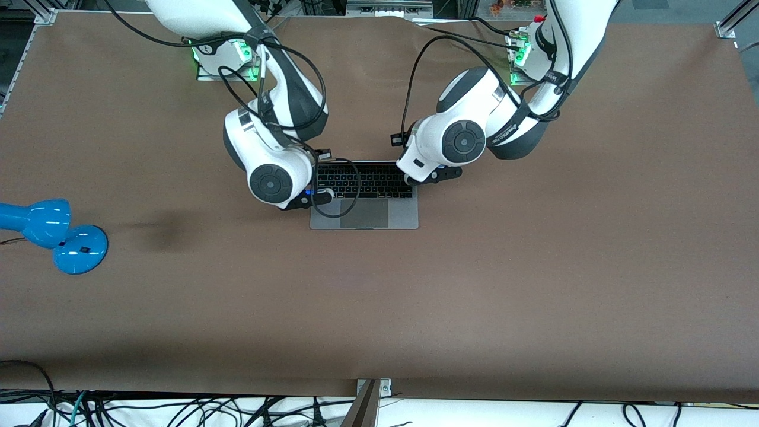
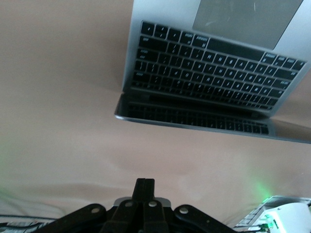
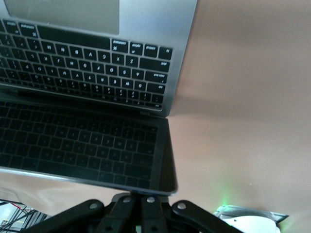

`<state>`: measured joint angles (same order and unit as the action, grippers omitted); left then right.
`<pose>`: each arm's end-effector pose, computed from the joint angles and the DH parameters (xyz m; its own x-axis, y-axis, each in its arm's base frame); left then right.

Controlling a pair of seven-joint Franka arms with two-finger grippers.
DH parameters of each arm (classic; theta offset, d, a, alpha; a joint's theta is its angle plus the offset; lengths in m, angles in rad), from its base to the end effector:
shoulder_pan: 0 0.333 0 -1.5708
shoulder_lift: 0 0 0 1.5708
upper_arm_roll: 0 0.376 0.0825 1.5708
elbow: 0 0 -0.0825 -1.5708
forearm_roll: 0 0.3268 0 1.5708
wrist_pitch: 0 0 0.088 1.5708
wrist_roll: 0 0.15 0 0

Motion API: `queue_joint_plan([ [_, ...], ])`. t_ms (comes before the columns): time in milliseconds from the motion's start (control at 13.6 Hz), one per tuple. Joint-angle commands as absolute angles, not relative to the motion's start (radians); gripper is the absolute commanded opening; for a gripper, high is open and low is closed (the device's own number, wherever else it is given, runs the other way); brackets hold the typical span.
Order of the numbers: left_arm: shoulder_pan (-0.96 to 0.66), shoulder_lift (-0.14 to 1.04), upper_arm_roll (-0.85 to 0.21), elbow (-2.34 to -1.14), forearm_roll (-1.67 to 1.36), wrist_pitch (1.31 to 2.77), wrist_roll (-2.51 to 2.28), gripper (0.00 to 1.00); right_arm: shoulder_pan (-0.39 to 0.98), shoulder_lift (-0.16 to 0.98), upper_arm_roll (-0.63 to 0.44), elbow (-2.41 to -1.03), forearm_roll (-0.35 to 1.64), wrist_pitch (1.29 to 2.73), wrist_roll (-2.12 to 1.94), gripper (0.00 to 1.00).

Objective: Close laptop with both arms from behind
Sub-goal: 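Push the laptop screen down with both grippers toward the keyboard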

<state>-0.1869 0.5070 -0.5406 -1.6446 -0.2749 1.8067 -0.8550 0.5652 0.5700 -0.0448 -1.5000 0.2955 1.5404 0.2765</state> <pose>0.4621 -0.3925 0.3892 0.8172 0.1844 -0.5460 0.2740 -0.9578 0.0866 0.4977 0.3419 0.3521 0.8191 0.1694 -0.5481 0.1461 -0.9855 -0.0862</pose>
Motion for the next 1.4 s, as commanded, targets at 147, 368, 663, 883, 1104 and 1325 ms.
queue_joint_plan([
  [147,-0.19,0.615,-0.534,-1.522,-0.232,1.838,-0.853,0.0,0.552,0.623,-0.044,-1.468,0.304,1.597,0.255,0.0],
  [368,-0.19,0.656,-0.534,-1.464,-0.195,1.838,-0.859,0.0,0.552,0.641,-0.044,-1.468,0.304,1.644,0.255,0.0],
  [663,-0.192,0.689,-0.497,-1.459,-0.187,1.877,-0.854,0.0,0.551,0.672,-0.055,-1.45,0.302,1.689,0.252,0.0],
  [883,-0.212,0.739,-0.494,-1.453,-0.092,1.922,-0.862,0.0,0.551,0.704,-0.055,-1.425,0.304,1.69,0.253,0.0],
  [1104,-0.259,0.788,-0.441,-1.402,-0.089,1.95,-0.876,0.0,0.551,0.715,-0.055,-1.425,0.302,1.692,0.255,0.0],
  [1325,-0.351,0.814,-0.339,-1.356,-0.094,1.95,-0.877,0.0,0.546,0.745,-0.055,-1.424,0.29,1.747,0.253,0.0],
])
